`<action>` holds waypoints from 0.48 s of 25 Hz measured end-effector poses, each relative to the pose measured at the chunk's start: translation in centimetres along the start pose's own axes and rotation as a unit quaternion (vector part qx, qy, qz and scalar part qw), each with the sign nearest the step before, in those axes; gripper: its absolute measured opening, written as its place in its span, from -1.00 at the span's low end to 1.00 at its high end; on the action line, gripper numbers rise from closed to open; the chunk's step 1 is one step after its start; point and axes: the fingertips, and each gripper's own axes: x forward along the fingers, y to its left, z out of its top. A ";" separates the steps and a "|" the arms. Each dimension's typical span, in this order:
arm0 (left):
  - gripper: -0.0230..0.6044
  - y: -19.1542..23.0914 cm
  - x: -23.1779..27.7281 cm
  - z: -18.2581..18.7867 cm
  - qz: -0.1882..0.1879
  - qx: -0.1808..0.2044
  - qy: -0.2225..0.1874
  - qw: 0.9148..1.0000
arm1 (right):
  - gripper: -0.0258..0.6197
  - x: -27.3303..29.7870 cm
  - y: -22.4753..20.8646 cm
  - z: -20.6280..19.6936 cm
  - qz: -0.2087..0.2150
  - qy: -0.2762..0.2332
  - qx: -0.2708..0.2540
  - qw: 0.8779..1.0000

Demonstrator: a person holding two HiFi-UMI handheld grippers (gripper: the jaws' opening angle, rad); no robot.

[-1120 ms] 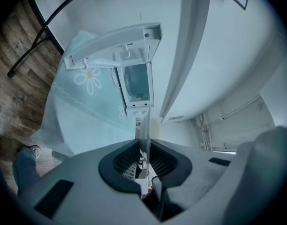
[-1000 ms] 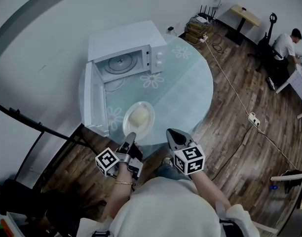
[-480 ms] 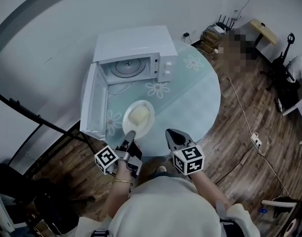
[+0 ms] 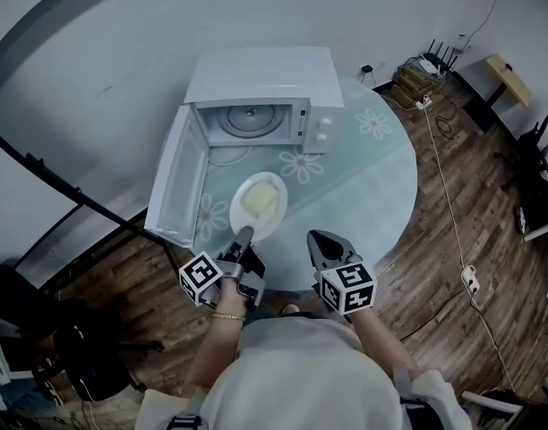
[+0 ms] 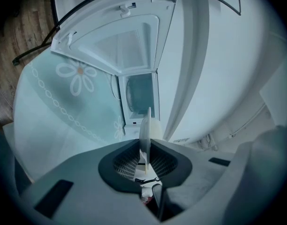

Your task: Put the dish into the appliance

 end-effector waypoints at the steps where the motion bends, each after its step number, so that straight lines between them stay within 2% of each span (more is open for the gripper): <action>1: -0.76 0.1 0.2 0.1 0.002 0.000 -0.003 1.000 | -0.91 0.2 -0.1 0.0 0.003 0.002 -0.001 1.000; 7: -0.76 -0.1 2.4 1.7 0.002 -0.012 -0.024 1.000 | -0.91 1.7 -0.5 0.8 0.013 0.001 0.001 1.000; 12: -0.76 0.1 4.6 3.3 0.008 -0.007 -0.043 0.999 | -0.91 3.2 -0.9 1.5 0.020 0.001 -0.003 1.000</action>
